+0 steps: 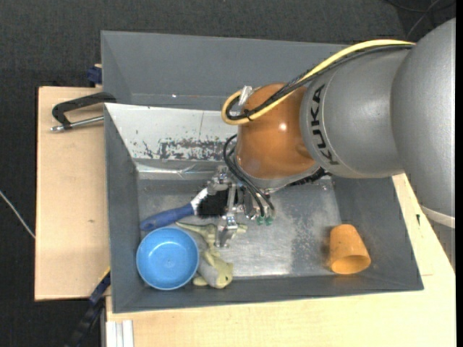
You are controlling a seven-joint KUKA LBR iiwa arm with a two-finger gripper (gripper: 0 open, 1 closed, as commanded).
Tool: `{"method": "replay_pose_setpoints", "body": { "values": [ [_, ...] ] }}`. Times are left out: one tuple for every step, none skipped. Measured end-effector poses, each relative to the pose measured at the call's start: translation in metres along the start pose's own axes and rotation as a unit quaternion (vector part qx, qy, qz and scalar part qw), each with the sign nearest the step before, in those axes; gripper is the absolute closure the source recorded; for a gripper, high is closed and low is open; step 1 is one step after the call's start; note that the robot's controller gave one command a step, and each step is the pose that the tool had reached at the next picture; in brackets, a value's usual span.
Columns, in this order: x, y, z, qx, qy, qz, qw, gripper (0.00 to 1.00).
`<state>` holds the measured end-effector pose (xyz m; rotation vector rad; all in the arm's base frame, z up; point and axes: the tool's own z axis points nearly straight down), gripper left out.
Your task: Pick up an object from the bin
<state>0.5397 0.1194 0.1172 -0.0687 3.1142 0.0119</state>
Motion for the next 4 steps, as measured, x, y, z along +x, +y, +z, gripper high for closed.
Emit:
{"method": "replay_pose_setpoints", "body": {
  "values": [
    [-0.042,0.003,0.028,0.004,0.0179,0.087,0.9961,0.00],
    [-0.041,0.002,0.029,0.005,0.0192,0.087,0.9960,1.00],
    [-0.047,0.008,-0.080,0.003,0.0072,0.063,0.9980,1.00],
    [-0.065,0.008,-0.194,0.000,0.0079,-0.234,0.9722,1.00]
  ]
}}
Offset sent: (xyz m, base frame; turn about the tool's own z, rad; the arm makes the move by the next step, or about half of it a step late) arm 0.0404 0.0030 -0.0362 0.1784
